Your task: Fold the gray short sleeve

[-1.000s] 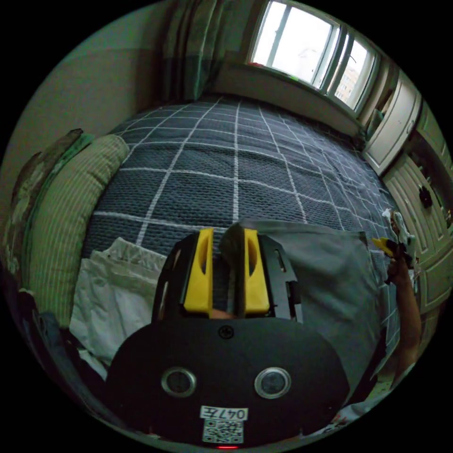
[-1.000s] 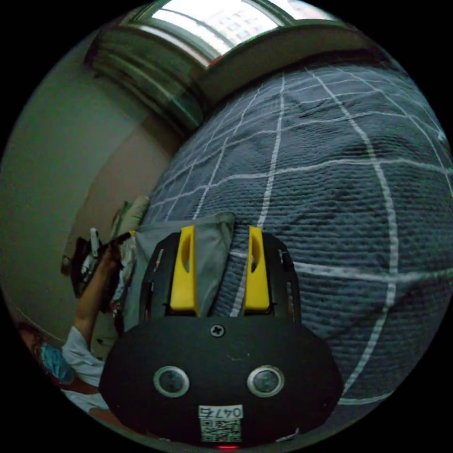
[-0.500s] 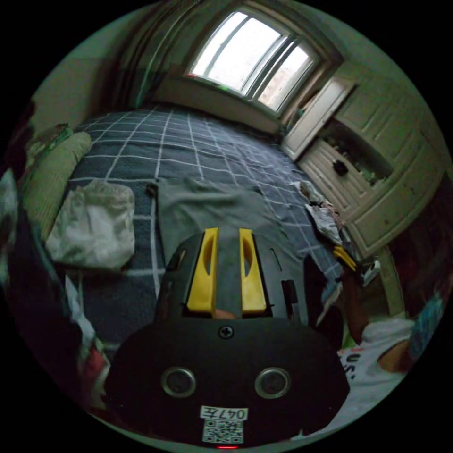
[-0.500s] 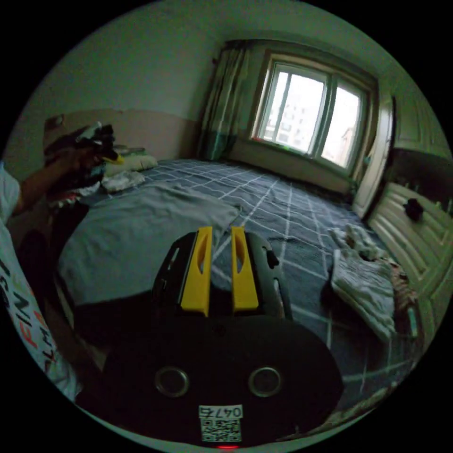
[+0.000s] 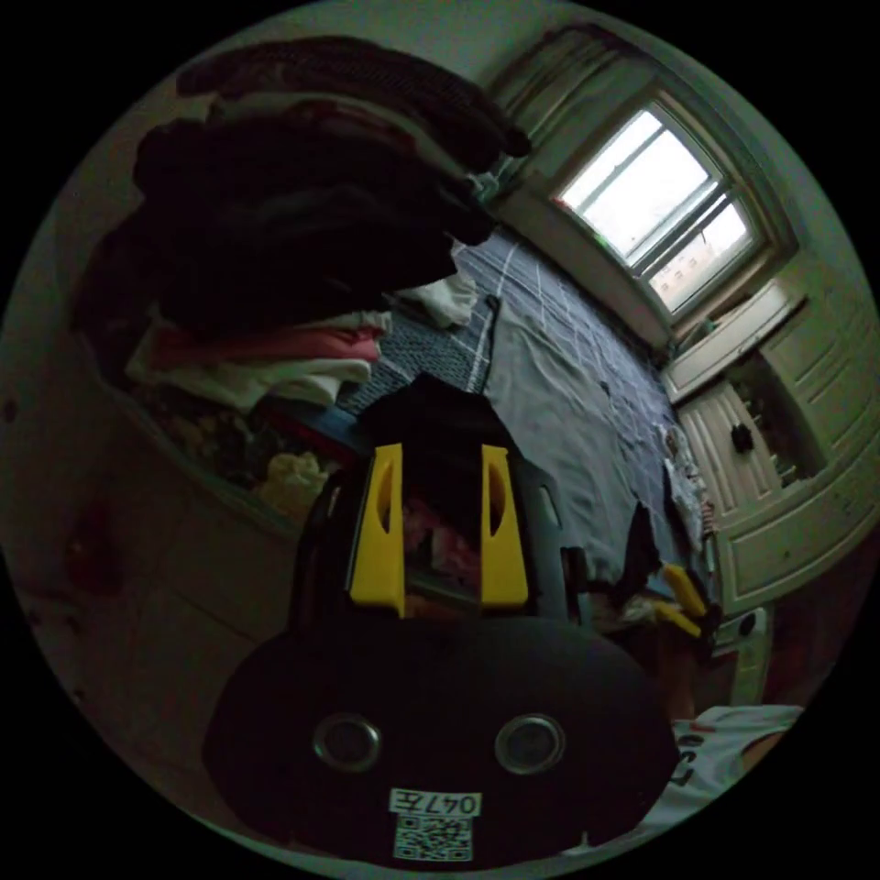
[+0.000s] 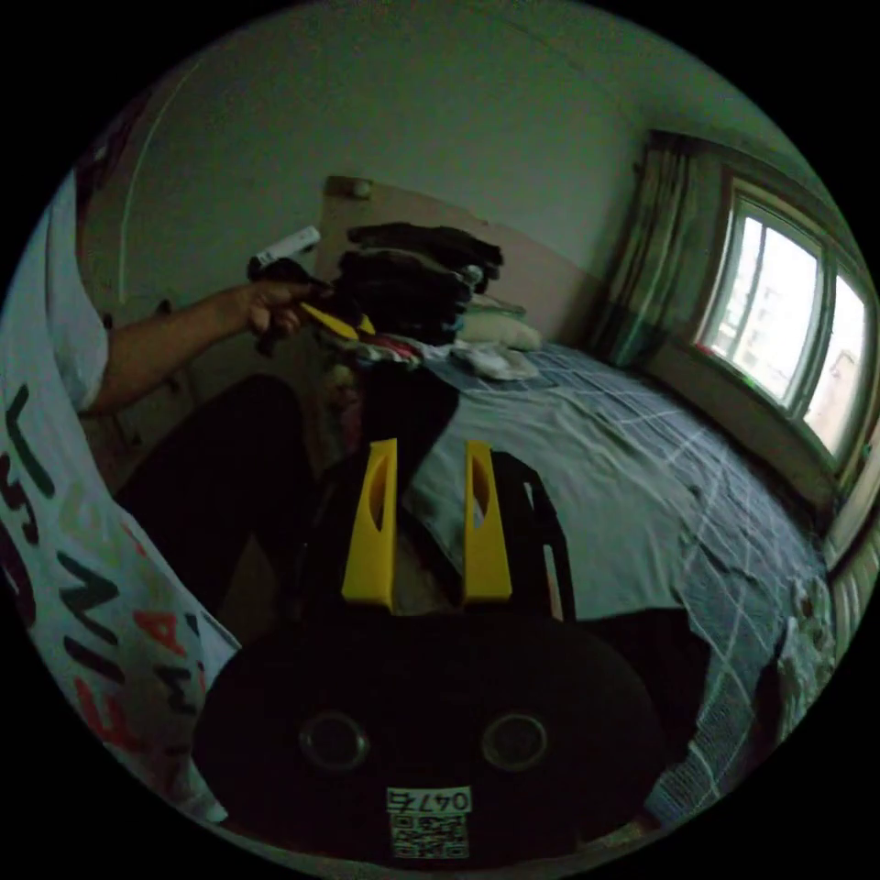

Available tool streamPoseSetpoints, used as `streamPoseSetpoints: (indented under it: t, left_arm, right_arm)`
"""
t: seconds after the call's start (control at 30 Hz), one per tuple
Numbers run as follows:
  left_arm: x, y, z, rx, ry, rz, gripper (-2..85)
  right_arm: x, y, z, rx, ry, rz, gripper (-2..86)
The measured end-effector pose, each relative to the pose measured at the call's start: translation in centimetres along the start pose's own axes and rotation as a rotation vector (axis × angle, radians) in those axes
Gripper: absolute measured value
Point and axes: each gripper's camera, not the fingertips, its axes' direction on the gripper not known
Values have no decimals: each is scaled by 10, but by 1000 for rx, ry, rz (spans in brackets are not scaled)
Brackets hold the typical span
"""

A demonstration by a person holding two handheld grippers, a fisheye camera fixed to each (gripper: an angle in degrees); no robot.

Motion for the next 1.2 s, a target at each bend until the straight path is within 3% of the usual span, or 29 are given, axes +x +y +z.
streamPoseSetpoints:
  t: [0.17, 0.37, 0.63, 0.73, 0.87, 0.97, 1.07, 1.2]
  left_arm:
    - [-48, -5, 27, -60, 216, -229, 98]
    - [-65, 6, 35, 22, 143, -362, 68]
    - [-58, 18, 9, 262, 186, -337, 72]
    - [-36, 10, 5, 331, 220, -223, 48]
    - [29, -50, 32, 165, 340, -6, 33]
    - [101, -104, 69, 19, 199, 212, 52]
    - [166, -146, 104, -6, 32, 377, 63]
    - [215, -194, 119, -73, 109, 462, 67]
  right_arm:
    - [-99, -52, 33, 41, -142, -78, 31]
    - [-202, -91, 103, -99, -72, -213, 25]
    - [-293, -109, 199, -326, 12, -295, 28]
    - [-316, -111, 203, -281, 31, -292, 14]
    - [-341, -120, 208, -280, 35, -371, 3]
    - [-349, -129, 212, -266, 7, -361, 2]
    - [-349, -135, 213, -240, -42, -283, 9]
    - [-356, -156, 200, -52, -51, -255, 24]
